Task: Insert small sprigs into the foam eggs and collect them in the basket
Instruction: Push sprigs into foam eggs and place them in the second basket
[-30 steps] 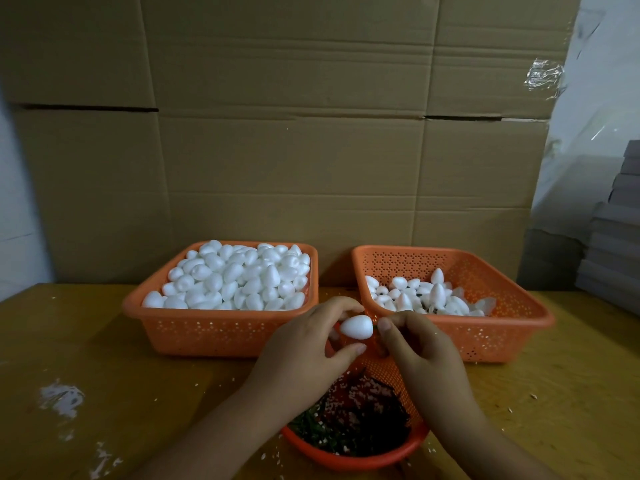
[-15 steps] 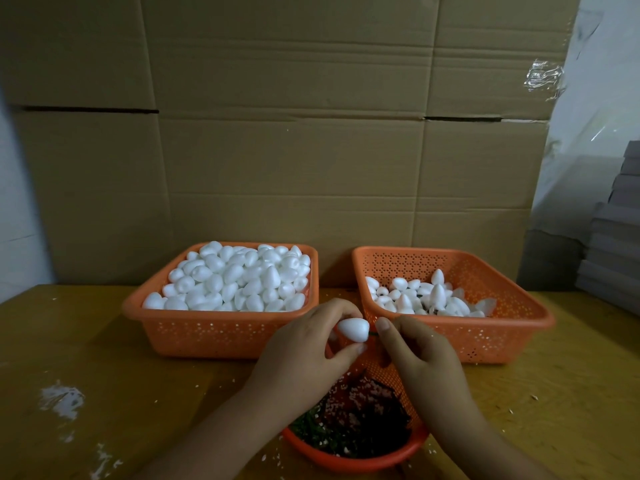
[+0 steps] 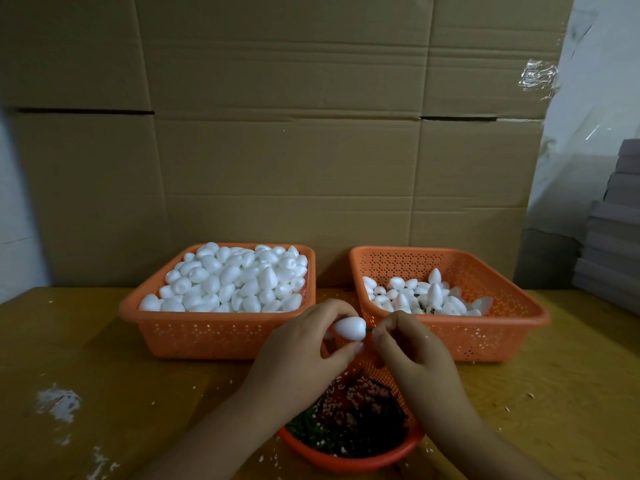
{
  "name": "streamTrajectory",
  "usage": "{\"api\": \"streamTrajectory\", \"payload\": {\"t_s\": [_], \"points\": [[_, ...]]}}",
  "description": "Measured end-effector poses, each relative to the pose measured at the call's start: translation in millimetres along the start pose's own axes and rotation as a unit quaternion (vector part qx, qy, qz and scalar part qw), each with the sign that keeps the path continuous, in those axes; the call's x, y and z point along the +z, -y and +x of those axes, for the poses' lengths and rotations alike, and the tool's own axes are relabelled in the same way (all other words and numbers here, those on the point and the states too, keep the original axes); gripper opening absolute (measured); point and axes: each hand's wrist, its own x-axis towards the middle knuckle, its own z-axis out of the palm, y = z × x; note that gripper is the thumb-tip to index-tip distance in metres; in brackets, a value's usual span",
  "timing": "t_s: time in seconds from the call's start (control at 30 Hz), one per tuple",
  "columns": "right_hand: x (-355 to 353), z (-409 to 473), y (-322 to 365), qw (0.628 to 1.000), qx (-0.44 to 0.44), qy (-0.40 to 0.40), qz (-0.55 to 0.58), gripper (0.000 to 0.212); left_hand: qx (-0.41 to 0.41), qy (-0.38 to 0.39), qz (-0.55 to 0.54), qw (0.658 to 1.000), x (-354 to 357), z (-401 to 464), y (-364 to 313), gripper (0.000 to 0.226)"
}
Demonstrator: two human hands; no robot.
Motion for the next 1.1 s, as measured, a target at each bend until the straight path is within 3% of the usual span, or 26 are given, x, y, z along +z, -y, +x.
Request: {"api": "streamTrajectory", "payload": {"t_s": [0.27, 0.43, 0.7, 0.9, 1.1], "points": [[-0.5, 0.8, -2.1, 1.0, -0.006, 0.009, -0.013, 0.028, 0.001, 0.003, 0.005, 1.0, 0.3, -0.4, 0.1, 0.022], [1.1, 1.4, -4.3, 1.0, -0.007, -0.011, 0.012, 0.014, 0.002, 0.0, 0.009, 1.0, 0.5, -1.1, 0.7, 0.023], [0.7, 0.6, -1.7, 0.999, -0.019, -0.01, 0.024, 0.016, 0.002, 0.007, 0.015, 1.0, -0.4, -0.4, -0.6, 0.022], [1.5, 0.8, -2.7, 1.0, -0.014, -0.011, 0.011, 0.012, -0.005, 0.006, 0.013, 1.0, 0.7, -0.1, 0.0, 0.036], [1.0, 0.0, -2.4, 0.999, -0.023, -0.007, -0.021, 0.028, 0.004, 0.002, 0.013, 1.0, 0.9, -0.3, 0.8, 0.025]]}}
